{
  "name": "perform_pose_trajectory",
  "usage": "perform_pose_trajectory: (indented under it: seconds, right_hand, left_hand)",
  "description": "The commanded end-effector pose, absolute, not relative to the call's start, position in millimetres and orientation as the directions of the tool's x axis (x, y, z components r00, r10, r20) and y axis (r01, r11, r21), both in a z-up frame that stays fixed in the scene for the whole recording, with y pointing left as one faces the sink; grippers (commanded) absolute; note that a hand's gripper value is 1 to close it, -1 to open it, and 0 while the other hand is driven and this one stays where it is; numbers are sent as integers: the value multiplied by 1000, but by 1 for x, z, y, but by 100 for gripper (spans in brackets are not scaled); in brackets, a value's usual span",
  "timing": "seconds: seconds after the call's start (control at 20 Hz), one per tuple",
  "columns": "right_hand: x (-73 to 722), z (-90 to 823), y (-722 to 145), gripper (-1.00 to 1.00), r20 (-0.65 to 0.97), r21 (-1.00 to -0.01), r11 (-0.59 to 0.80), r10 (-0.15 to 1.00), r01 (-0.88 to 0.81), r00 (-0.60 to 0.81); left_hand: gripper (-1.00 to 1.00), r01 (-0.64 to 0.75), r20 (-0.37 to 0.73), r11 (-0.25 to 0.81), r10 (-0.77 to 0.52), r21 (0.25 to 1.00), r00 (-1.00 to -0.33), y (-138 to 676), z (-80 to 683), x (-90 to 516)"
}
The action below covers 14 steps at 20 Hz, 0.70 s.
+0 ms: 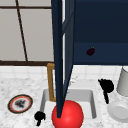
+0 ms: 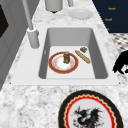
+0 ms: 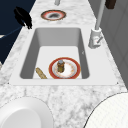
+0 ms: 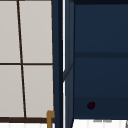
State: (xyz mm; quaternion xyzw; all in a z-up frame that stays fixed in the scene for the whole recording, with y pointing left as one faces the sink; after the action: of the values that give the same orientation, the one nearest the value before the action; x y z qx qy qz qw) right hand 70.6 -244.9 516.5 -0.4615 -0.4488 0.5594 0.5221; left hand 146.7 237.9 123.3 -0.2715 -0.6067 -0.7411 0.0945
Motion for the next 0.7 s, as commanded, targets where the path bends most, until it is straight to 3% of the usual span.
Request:
perform_pose_trajectory:
  seconds: [0.0,0.65]
  right_hand:
    - [68,542,-243,-100,-43,-991,-46,999,-128,-26]
    - [54,632,-222,-100,-81,-994,-83,996,-72,-23]
  left_hand:
    - [0,470,517,-246,189,848,-835,238,123,147]
    - [0,470,517,-246,189,848,-835,238,123,147]
